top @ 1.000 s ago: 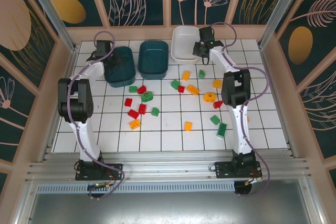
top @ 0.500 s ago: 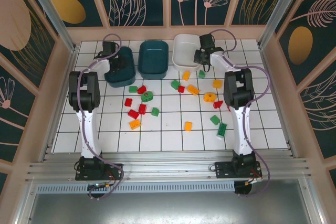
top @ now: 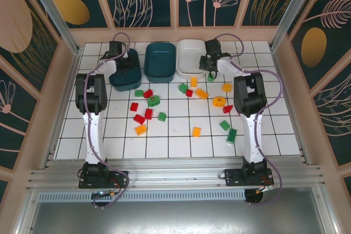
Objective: Sort the legos into containers by color
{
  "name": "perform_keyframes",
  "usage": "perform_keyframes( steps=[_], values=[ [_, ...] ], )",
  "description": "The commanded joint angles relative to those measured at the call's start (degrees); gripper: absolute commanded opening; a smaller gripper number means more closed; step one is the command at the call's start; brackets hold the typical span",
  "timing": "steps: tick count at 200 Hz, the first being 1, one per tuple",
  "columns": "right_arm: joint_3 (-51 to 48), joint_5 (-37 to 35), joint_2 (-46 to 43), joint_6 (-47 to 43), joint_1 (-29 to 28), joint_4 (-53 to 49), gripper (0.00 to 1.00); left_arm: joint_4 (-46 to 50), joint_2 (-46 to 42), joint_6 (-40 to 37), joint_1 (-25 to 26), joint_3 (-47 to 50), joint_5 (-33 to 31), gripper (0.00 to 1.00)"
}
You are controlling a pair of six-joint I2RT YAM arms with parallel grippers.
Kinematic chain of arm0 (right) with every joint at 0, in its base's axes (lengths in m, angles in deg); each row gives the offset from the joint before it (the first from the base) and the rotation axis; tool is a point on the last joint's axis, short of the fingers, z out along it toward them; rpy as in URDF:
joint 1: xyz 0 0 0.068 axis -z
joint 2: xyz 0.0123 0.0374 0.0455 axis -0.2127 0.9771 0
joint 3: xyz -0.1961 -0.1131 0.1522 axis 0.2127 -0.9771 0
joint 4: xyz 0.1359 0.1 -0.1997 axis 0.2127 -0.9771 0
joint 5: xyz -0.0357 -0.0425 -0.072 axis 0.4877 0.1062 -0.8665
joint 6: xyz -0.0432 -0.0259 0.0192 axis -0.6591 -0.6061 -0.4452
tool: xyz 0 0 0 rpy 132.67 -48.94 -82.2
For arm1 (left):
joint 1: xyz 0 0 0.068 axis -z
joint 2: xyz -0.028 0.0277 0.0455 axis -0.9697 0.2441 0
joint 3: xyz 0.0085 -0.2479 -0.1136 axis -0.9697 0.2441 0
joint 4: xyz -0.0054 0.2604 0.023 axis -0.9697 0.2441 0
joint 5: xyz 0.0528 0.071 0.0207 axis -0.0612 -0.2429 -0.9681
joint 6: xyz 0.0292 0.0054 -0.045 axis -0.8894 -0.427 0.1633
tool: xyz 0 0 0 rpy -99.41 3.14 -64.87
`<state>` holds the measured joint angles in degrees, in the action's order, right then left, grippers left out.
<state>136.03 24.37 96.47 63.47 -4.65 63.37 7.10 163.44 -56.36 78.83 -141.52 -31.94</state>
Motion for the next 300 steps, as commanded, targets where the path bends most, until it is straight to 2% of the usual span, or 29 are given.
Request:
perform_keyframes(
  steps=[1,90,129,156,201,225,257,279,300],
  values=[
    [-2.7,1.1,-3.1,-0.4,-0.6,-0.3,0.0,-1.0,1.4,-4.3,0.6,-2.4,3.3,0.26],
    [-5.7,4.7,-4.9,1.4,-0.7,0.6,0.02,1.2,6.2,-7.8,1.9,-11.1,5.4,0.27],
    [-5.7,6.2,-4.8,2.4,-0.7,1.0,0.08,2.9,8.4,-7.5,1.9,-15.9,6.1,0.29],
    [-5.5,6.7,-5.5,2.8,-0.6,1.0,0.19,2.6,7.7,-4.5,1.9,-15.2,5.0,0.28],
    [-4.0,4.7,-8.2,1.8,0.1,-1.2,0.41,-1.0,2.7,1.2,1.9,-8.5,-0.9,0.37],
    [-3.7,4.3,-10.9,0.6,0.8,-2.1,0.46,-1.6,-0.6,1.9,1.8,-6.7,-2.4,0.43],
    [-5.1,4.6,-15.5,-1.6,0.9,-3.0,0.5,-0.7,-5.8,1.9,1.8,-7.1,-3.3,0.59],
    [-11.0,6.0,-20.5,-3.3,0.4,-1.4,0.54,-1.2,-10.8,2.5,1.7,-6.0,-2.5,0.69],
    [-18.1,6.5,-25.2,-4.0,-1.7,-0.4,0.57,-2.9,-16.2,4.5,1.8,-3.1,0.8,0.72]
  ],
)
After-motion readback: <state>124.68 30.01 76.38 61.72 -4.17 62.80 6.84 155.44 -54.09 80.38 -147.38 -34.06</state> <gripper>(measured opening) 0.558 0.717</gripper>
